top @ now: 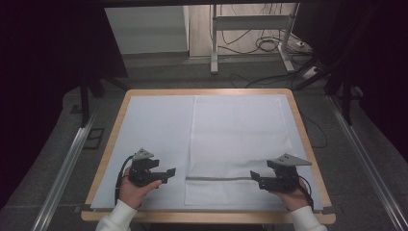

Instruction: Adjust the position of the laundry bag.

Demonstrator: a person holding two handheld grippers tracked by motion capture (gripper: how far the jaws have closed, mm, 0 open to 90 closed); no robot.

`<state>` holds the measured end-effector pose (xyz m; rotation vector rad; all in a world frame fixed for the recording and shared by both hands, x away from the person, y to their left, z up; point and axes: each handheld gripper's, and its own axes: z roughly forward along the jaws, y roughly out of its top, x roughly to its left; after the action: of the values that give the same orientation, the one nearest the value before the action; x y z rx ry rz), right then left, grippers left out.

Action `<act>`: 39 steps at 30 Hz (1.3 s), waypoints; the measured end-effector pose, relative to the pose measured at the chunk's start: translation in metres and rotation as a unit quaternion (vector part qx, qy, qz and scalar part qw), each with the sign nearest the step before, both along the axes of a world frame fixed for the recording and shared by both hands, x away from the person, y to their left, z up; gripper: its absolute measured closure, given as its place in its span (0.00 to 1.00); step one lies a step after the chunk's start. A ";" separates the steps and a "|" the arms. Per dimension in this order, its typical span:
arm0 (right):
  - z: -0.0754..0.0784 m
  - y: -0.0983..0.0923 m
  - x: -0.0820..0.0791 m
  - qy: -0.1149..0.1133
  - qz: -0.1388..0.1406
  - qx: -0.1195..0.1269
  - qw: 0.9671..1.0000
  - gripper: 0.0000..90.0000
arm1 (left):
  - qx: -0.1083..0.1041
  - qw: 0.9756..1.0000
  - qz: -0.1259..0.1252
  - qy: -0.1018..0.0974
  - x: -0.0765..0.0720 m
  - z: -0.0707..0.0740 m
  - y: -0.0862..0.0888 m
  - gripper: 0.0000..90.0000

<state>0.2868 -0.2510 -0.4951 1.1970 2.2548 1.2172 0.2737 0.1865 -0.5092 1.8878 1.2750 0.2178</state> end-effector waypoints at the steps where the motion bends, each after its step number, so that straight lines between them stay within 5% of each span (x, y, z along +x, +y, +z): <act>1: 0.000 0.000 0.000 0.001 0.001 0.001 1.000 0.21 | 0.000 1.000 0.000 0.001 0.000 -0.001 0.000 0.21; 22: 0.002 0.003 0.003 -0.006 0.008 -0.012 1.000 0.21 | 0.003 1.000 0.011 -0.028 -0.006 0.003 0.003 0.24; 39: 0.002 0.000 0.005 -0.005 0.009 -0.013 1.000 0.21 | 0.005 1.000 0.004 -0.006 -0.002 0.004 -0.002 0.27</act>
<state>0.2922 -0.2514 -0.4932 1.1597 2.2717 1.1940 0.2717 0.1845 -0.5054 1.8879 1.2754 0.2406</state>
